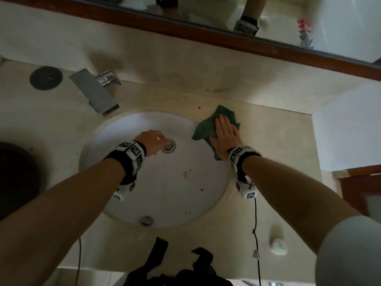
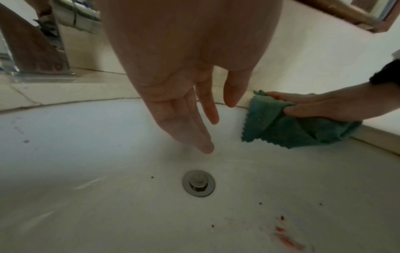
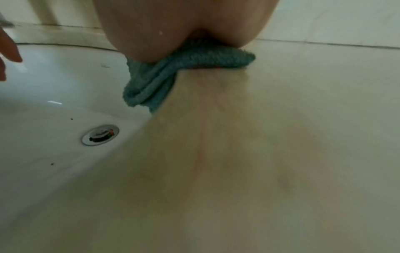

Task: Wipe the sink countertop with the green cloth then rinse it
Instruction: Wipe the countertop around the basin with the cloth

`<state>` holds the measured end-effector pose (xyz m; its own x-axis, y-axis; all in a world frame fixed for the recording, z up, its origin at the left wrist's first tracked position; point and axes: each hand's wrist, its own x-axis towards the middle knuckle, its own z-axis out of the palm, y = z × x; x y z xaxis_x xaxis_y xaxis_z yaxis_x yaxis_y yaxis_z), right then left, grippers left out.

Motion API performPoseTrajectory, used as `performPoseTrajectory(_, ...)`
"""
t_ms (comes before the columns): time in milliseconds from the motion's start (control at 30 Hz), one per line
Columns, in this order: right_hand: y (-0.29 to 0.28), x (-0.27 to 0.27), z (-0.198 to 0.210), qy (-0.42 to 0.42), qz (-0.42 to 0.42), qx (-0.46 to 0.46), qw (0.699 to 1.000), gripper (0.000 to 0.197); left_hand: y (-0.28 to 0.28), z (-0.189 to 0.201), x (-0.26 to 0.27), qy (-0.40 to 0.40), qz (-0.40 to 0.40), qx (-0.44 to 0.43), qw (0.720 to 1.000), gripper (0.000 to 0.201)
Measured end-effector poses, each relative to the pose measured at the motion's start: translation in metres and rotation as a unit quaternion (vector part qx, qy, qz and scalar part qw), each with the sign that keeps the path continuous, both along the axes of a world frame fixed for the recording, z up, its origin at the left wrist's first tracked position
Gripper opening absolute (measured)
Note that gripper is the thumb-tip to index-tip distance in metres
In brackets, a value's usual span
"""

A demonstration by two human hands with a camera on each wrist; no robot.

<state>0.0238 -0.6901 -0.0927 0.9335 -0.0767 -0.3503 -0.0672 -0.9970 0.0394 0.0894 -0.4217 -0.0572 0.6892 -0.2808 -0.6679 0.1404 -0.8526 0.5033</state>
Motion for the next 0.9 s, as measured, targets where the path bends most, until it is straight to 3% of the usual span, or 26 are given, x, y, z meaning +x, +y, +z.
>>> performPoseTrajectory(233,0.004,-0.099,0.003,0.025,-0.098,0.000,0.995,0.071,-0.001,0.006,-0.039,-0.022,-0.072,-0.017,0.997,0.029)
performPoseTrajectory(533,0.074,-0.212,0.006,0.021,-0.197,0.011,0.980,0.070,0.002,-0.003,-0.087,0.013,-0.120,-0.040,0.992,0.030)
performPoseTrajectory(667,0.085,-0.230,0.002,0.016,-0.197,0.003,0.980,0.074,-0.006,-0.004,-0.092,0.016,-0.122,-0.048,0.991,0.026)
performPoseTrajectory(900,0.057,-0.211,0.000,0.020,-0.140,0.001,0.990,0.070,-0.024,-0.013,-0.074,0.035,-0.110,-0.050,0.992,0.031)
